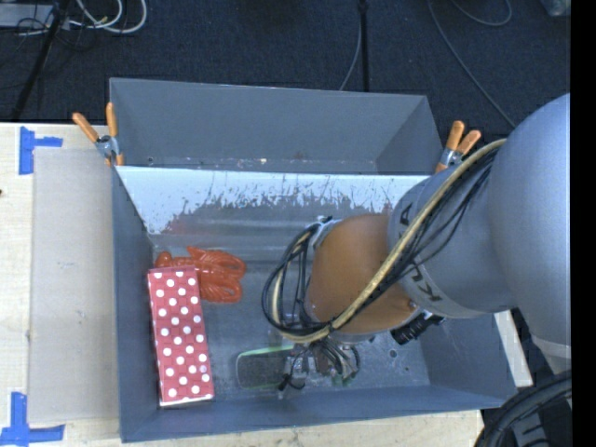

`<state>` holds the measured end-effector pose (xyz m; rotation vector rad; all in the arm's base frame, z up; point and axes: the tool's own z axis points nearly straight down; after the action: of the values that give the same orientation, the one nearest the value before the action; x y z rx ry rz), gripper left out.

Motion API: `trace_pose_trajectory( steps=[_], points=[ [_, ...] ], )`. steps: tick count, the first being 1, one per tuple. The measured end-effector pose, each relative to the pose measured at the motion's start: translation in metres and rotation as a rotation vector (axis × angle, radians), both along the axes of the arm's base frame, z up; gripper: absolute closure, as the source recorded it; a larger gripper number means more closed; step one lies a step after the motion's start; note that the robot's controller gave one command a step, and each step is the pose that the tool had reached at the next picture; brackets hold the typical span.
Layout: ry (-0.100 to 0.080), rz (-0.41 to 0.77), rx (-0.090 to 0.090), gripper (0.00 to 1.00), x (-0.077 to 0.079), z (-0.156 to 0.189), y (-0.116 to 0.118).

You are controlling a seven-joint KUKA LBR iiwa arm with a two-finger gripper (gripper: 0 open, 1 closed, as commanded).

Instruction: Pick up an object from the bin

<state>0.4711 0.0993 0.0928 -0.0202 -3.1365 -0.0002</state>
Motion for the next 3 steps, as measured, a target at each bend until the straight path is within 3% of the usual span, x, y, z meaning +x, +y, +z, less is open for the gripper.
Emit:
trace_pose_trajectory(
  steps=[3],
  points=[
    [0.003,-0.003,0.000,1.00,0.000,0.052,0.000]
  ],
)
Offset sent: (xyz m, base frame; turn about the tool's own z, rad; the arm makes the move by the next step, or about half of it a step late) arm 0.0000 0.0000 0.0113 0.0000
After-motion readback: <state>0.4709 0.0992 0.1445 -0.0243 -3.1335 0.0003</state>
